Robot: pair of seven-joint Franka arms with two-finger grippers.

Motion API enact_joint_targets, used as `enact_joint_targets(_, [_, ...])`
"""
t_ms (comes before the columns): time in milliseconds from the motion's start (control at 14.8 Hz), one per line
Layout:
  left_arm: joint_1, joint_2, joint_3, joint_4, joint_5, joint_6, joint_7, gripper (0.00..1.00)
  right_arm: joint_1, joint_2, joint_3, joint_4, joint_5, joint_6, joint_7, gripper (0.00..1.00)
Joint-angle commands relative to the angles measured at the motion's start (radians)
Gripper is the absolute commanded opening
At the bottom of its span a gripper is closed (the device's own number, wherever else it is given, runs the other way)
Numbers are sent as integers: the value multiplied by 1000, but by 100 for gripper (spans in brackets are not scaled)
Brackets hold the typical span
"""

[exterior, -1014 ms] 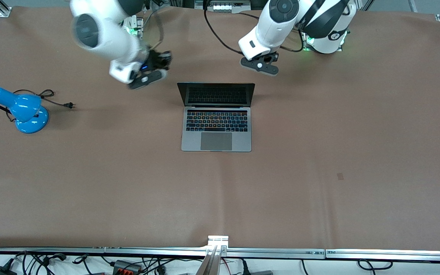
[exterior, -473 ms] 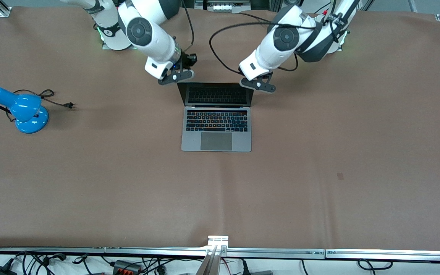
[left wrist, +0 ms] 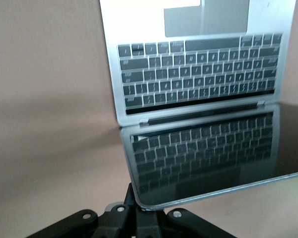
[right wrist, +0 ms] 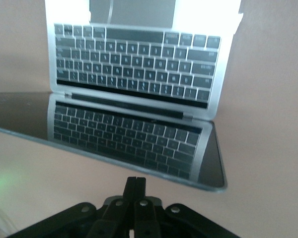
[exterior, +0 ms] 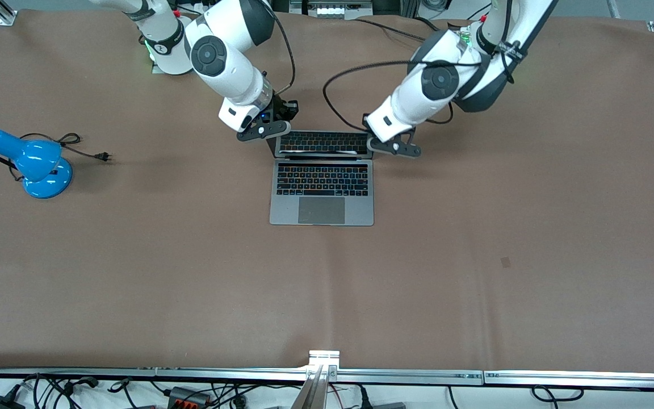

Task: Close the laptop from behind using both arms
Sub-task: 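Push the screen down with both grippers until the lid shuts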

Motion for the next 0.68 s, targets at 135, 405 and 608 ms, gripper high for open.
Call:
enact_joint_targets(135, [-15, 181, 50, 142, 111, 28, -37, 0, -24, -1, -10, 0, 12, 61, 5, 0])
enact_joint_targets(405, [-17, 323, 64, 268, 238, 19, -121, 0, -48, 68, -10, 6, 6, 165, 3, 0])
enact_joint_targets(608, [-52, 367, 82, 296, 283, 20, -148, 0, -61, 163, -12, 63, 4, 201, 3, 0])
